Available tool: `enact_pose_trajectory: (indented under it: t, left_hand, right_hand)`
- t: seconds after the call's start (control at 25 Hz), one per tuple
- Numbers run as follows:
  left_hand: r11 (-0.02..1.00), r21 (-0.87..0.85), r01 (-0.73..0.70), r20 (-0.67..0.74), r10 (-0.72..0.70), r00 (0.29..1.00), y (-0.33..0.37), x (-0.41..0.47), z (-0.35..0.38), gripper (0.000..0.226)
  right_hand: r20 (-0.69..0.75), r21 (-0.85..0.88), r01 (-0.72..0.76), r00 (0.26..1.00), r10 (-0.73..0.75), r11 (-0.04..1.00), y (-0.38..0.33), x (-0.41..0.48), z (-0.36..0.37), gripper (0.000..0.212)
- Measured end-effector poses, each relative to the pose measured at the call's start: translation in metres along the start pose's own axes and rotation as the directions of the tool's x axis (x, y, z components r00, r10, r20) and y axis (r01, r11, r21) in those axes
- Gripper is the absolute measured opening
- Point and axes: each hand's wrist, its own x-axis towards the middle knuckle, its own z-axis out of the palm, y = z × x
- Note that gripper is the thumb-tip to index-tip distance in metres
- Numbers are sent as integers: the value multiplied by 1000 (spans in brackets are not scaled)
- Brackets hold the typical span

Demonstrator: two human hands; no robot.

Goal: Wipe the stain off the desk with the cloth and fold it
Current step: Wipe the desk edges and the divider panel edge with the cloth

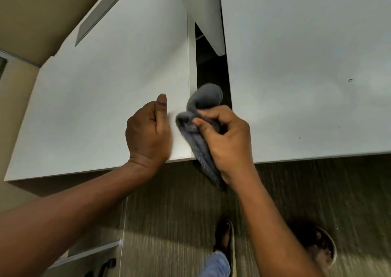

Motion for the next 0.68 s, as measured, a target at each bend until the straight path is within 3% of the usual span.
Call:
enact_pose_trajectory:
  t: [0.12,0.32,0.56,0.68]
  left_hand:
    - [1000,-3,9,-2,-9,1000,-1,1,0,48]
    - [1000,-4,24,-8,-24,1000,2,1,0,45]
    - [999,6,46,10,-47,999,5,0,-2,45]
    - [999,4,52,30,-53,998,5,1,-4,44]
  right_hand:
    - [9,-3,37,999,-37,999,-1,-35,-1,21]
    - [-130,-9,-111,985,109,994,-24,51,18,11]
    - [-192,-189,-80,980,43,979,-33,-64,13,11]
    - [-215,-257,-65,977,8,964,-41,-18,28,11]
